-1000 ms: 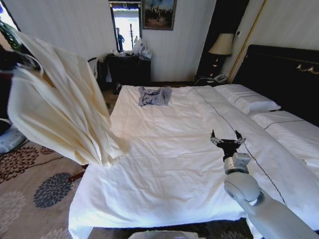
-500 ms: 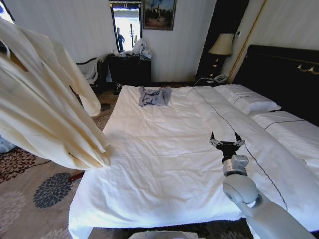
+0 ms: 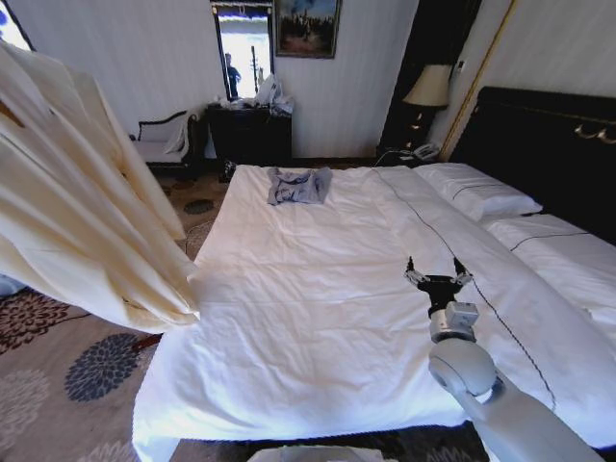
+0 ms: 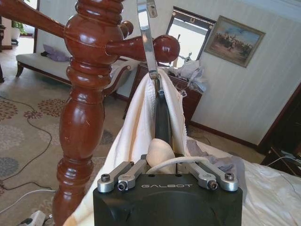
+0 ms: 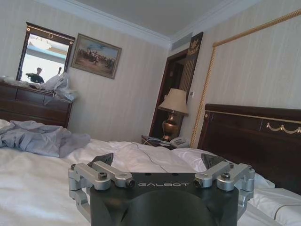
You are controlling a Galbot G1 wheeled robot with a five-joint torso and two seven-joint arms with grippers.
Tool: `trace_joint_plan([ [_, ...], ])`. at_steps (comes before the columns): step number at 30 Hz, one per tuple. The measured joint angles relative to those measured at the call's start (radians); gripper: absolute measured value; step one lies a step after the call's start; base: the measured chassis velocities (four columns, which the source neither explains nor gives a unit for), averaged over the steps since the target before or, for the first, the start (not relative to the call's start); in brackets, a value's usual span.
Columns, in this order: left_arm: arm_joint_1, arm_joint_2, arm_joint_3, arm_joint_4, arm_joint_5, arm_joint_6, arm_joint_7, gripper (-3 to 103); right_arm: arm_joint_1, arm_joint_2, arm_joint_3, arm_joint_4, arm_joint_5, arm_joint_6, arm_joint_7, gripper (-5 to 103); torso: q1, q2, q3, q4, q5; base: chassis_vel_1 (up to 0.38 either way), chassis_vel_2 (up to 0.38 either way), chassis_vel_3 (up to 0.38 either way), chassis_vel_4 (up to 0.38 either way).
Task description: Pick up the clothes from the bed and hang them on the clothes hanger.
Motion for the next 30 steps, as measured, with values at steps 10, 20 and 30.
trace_joint_plan([
  [10,0.022,0.022,-0.003,0.021,0.036,-0.001,0.029,18,0.085,-0.011,-0.074,-0.02,0.02,0.002,0.005,100,0.0,0.0,0.0,0.0008,0.0,0.0,0.0,0.0,0.0],
  [20,0.065,0.023,-0.003,0.043,0.095,-0.001,0.094,18,0.111,-0.008,-0.09,-0.026,0.029,0.002,0.01,100,0.0,0.0,0.0,0.0004,0.0,0.0,0.0,0.0,0.0],
  [30,0.105,0.012,0.017,0.033,0.244,-0.003,0.22,18,0.153,-0.003,-0.121,-0.036,0.04,0.002,0.014,100,0.0,0.0,0.0,0.0002,0.0001,0.0,0.0,0.0,0.0],
])
